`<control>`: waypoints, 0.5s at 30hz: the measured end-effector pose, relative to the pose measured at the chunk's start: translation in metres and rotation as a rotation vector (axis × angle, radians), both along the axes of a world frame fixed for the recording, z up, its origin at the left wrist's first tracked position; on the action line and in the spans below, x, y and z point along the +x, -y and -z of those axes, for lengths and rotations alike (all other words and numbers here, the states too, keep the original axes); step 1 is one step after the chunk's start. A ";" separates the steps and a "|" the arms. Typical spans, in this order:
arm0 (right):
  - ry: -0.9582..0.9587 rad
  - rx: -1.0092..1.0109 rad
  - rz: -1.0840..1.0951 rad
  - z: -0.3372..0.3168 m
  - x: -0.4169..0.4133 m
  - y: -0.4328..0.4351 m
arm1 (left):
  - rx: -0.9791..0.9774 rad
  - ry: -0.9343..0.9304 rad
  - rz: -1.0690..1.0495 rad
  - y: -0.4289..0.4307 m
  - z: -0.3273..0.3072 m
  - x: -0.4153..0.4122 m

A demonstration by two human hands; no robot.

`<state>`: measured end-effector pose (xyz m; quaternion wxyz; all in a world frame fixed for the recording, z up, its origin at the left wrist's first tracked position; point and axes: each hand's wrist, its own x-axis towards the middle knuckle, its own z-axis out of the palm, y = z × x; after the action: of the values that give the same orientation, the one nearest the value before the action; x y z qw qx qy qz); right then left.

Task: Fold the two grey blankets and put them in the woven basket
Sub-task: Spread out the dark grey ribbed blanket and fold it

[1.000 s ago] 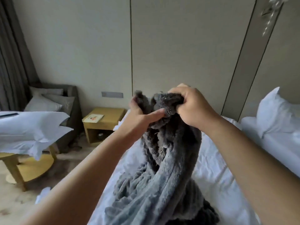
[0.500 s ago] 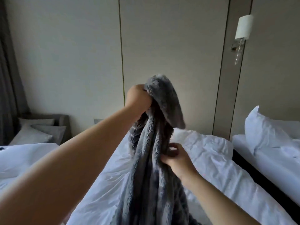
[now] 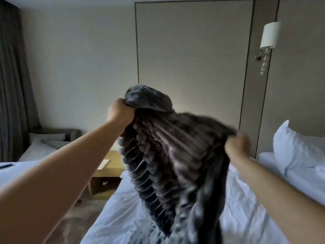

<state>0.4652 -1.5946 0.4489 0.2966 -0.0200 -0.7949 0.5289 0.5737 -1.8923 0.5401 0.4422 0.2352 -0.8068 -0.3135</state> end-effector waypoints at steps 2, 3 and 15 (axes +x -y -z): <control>-0.221 -0.231 0.131 -0.041 -0.008 -0.021 | 0.110 0.067 0.040 0.014 0.009 0.003; -0.209 -0.269 0.106 -0.054 -0.012 -0.026 | 0.172 0.145 0.101 0.015 0.014 0.004; -0.192 0.548 -0.614 -0.034 0.038 0.048 | -0.154 0.436 0.798 -0.126 0.084 -0.026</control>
<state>0.5034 -1.6430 0.4827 0.1923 0.3467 -0.8440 0.3614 0.5476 -1.7659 0.4557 0.1229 -0.0669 -0.9294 -0.3416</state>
